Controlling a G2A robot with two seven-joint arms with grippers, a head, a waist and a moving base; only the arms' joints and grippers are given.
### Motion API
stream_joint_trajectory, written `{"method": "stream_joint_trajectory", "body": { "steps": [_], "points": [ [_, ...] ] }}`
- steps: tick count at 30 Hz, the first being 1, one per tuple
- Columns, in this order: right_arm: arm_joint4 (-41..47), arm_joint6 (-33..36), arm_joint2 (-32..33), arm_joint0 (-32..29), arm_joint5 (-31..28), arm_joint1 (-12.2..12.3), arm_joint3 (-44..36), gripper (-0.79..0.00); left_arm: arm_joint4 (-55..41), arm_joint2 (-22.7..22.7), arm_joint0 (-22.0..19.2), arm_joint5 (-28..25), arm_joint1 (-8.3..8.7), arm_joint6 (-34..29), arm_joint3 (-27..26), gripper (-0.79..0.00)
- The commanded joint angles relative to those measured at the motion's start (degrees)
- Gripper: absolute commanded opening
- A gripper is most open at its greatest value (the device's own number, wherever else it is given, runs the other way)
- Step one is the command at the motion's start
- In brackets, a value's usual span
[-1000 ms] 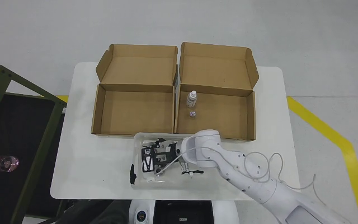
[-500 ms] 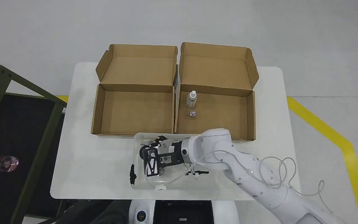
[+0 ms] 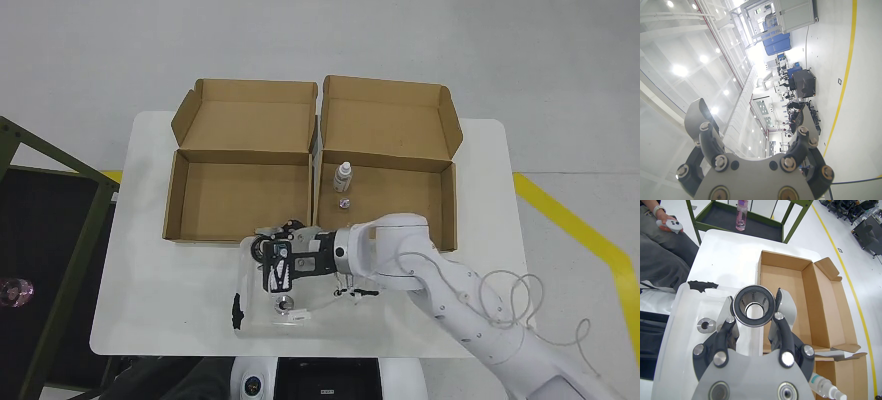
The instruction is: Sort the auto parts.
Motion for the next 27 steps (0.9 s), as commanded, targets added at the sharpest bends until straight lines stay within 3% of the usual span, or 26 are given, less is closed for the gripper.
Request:
{"method": "stream_joint_trajectory", "body": {
  "steps": [1,27],
  "points": [
    [0.50,-0.07,0.33,0.81,0.27,-0.12,1.04,-0.785,0.00,0.00,0.00,0.00,0.00,0.00,0.00,0.000],
    [3.59,-3.85,-2.62,13.90,7.39,-4.41,21.99,-0.785,0.00,0.00,0.00,0.00,0.00,0.00,0.00,0.000]
  ]
}}
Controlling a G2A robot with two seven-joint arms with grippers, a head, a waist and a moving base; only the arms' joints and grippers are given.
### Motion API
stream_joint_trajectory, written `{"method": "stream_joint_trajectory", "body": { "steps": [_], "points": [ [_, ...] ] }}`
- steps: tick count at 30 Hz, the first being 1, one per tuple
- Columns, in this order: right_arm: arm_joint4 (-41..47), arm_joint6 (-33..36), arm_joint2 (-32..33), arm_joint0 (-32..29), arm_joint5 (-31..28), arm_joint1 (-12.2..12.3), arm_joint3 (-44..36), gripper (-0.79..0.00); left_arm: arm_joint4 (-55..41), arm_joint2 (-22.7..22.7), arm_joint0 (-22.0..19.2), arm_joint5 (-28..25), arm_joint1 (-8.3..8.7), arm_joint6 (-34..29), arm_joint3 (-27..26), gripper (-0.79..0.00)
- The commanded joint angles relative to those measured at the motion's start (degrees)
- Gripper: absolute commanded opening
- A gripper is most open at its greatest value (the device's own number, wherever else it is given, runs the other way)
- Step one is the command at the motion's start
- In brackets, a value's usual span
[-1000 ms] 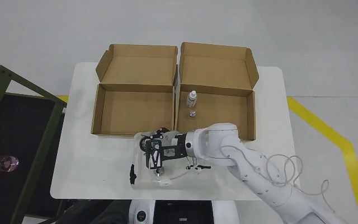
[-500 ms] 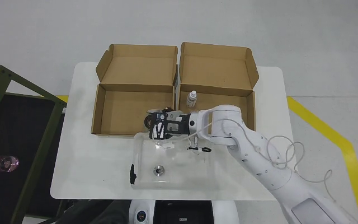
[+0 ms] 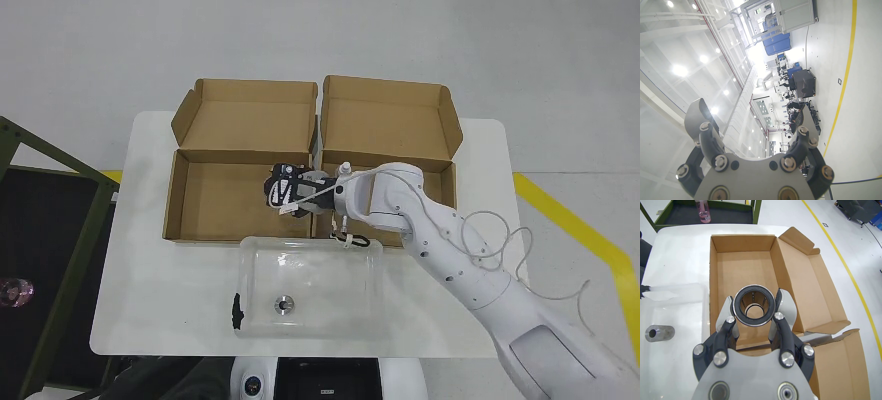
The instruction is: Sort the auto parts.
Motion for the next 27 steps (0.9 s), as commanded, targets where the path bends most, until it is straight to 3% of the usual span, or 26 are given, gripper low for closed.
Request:
{"method": "stream_joint_trajectory", "body": {
  "steps": [1,27],
  "points": [
    [-0.07,-0.30,-0.30,0.77,0.57,-0.35,1.49,-0.785,0.00,0.00,0.00,0.00,0.00,0.00,0.00,0.000],
    [-1.49,-3.65,-5.65,6.00,7.19,-5.78,17.92,-0.785,0.00,0.00,0.00,0.00,0.00,0.00,0.00,0.000]
  ]
}}
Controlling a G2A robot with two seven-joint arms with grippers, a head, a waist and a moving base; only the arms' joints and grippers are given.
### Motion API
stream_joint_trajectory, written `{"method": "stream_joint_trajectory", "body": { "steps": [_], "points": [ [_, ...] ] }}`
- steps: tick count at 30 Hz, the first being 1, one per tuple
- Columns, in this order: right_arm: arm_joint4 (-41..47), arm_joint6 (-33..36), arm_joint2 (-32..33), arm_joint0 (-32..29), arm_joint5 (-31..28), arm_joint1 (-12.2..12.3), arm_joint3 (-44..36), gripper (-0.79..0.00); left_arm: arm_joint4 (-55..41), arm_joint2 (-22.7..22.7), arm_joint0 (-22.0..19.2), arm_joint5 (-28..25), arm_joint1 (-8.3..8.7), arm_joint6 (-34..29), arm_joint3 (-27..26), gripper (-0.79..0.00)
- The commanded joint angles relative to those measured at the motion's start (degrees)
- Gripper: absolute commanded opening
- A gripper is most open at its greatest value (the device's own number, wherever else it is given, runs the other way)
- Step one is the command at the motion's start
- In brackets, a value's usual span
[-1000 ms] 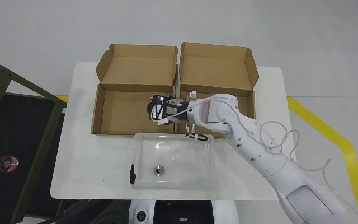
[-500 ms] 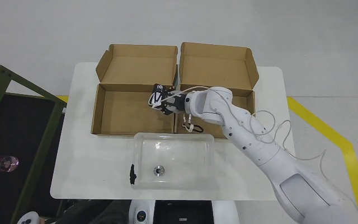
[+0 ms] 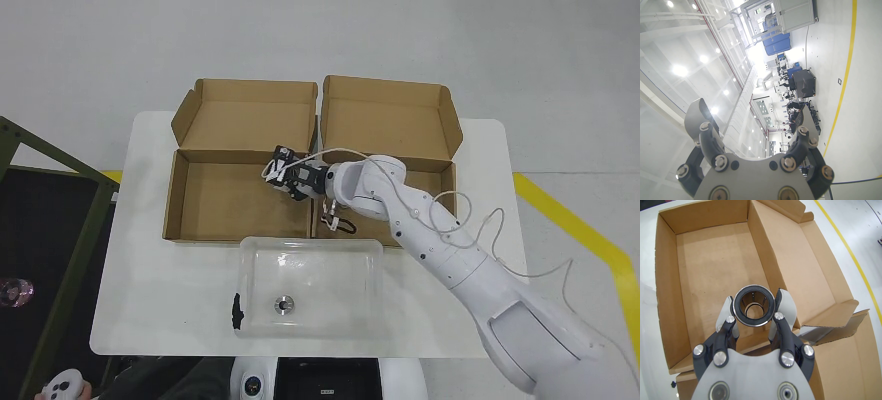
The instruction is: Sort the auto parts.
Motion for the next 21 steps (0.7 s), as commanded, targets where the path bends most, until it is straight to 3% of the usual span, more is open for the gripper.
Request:
{"method": "stream_joint_trajectory", "body": {
  "steps": [1,7,21],
  "points": [
    [-0.07,-0.15,-0.26,0.21,0.22,-0.35,0.75,-0.785,0.00,0.00,0.00,0.00,0.00,0.00,0.00,0.000],
    [-0.69,-0.57,-0.80,0.72,0.92,-1.35,3.04,-0.748,0.00,0.00,0.00,0.00,0.00,0.00,0.00,0.000],
    [-2.32,-1.15,-1.22,0.65,1.10,-2.94,6.28,-0.523,0.00,0.00,0.00,0.00,0.00,0.00,0.00,0.000]
  ]
}}
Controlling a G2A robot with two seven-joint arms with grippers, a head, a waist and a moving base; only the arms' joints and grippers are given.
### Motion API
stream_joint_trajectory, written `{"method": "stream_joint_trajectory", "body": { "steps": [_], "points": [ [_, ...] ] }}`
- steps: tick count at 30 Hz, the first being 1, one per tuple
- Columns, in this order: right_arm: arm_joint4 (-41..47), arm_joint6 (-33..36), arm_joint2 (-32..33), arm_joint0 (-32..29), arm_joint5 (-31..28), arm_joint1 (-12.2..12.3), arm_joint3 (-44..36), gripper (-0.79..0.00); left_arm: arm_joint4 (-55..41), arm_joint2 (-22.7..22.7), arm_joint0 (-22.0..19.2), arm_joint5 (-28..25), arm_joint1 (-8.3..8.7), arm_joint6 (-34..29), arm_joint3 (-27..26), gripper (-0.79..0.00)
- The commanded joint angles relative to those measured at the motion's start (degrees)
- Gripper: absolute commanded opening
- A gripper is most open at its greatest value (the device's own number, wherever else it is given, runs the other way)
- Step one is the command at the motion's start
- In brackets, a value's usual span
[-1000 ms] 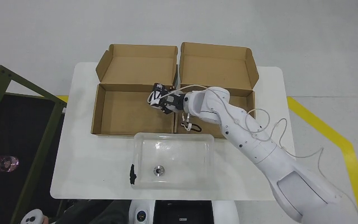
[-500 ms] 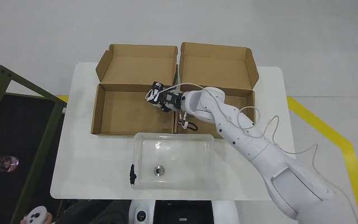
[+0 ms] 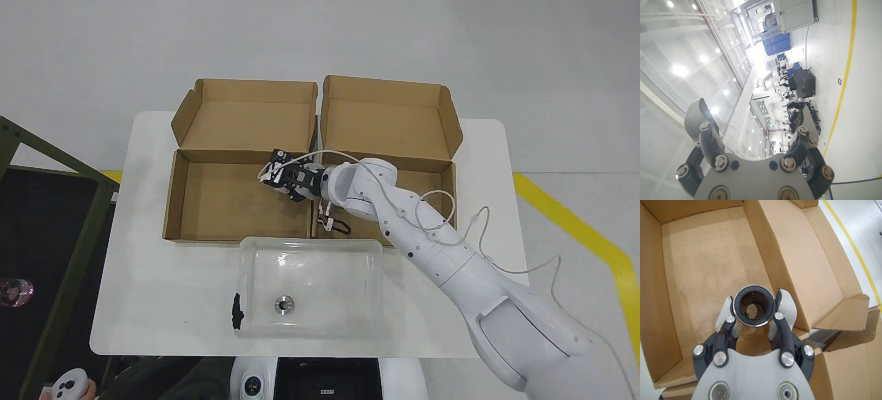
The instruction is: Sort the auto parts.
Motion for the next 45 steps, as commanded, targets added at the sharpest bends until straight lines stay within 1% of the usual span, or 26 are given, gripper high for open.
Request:
{"method": "stream_joint_trajectory", "body": {
  "steps": [1,3,5,7,10,13,17,20,23,25,32,35,38,45],
  "points": [
    [-0.16,0.02,0.06,-0.05,-0.05,-0.15,0.27,-0.511,0.00,0.00,0.00,0.00,0.00,0.00,0.00,0.000],
    [-0.41,0.01,0.13,-0.08,-0.10,-0.30,0.50,-0.480,0.00,0.00,0.00,0.00,0.00,0.00,0.00,0.000],
    [-0.63,0.05,0.24,-0.07,-0.19,-0.43,0.69,-0.409,0.00,0.00,0.00,0.00,0.00,0.00,0.00,0.000],
    [-0.81,0.10,0.49,-0.03,-0.21,-0.53,0.72,-0.363,0.00,0.00,0.00,0.00,0.00,0.00,0.00,0.000],
    [-1.40,0.28,1.03,-0.04,-0.11,-0.53,0.06,-0.332,0.00,0.00,0.00,0.00,0.00,0.00,0.00,0.000],
    [-2.00,0.32,1.82,-0.35,-0.47,-0.33,-1.56,-0.339,0.00,0.00,0.00,0.00,0.00,0.00,0.00,0.000],
    [-2.97,0.55,3.20,-1.32,-1.57,0.24,-5.70,-0.351,0.00,0.00,0.00,0.00,0.00,0.00,0.00,0.000],
    [-3.65,1.33,4.41,-2.67,-2.67,0.85,-10.27,-0.354,0.00,0.00,0.00,0.00,0.00,0.00,0.00,0.000],
    [-4.17,2.74,5.86,-4.52,-3.98,1.60,-15.44,-0.394,0.00,0.00,0.00,0.00,0.00,0.00,0.00,0.000],
    [-4.50,3.61,6.93,-5.83,-5.17,2.15,-18.90,-0.382,0.00,0.00,0.00,0.00,0.00,0.00,0.00,0.000],
    [-4.74,6.46,10.28,-12.34,-9.61,4.13,-31.02,-0.351,0.00,0.00,0.00,0.00,0.00,0.00,0.00,0.000],
    [-4.83,7.50,11.45,-15.39,-11.43,4.93,-35.32,-0.357,0.00,0.00,0.00,0.00,0.00,0.00,0.00,0.000],
    [-4.89,8.42,12.37,-18.34,-13.06,5.65,-38.78,-0.379,0.00,0.00,0.00,0.00,0.00,0.00,0.00,0.000],
    [-5.72,9.60,13.48,-24.51,-16.63,7.13,-44.36,-0.391,0.00,0.00,0.00,0.00,0.00,0.00,0.00,0.000]
  ]
}}
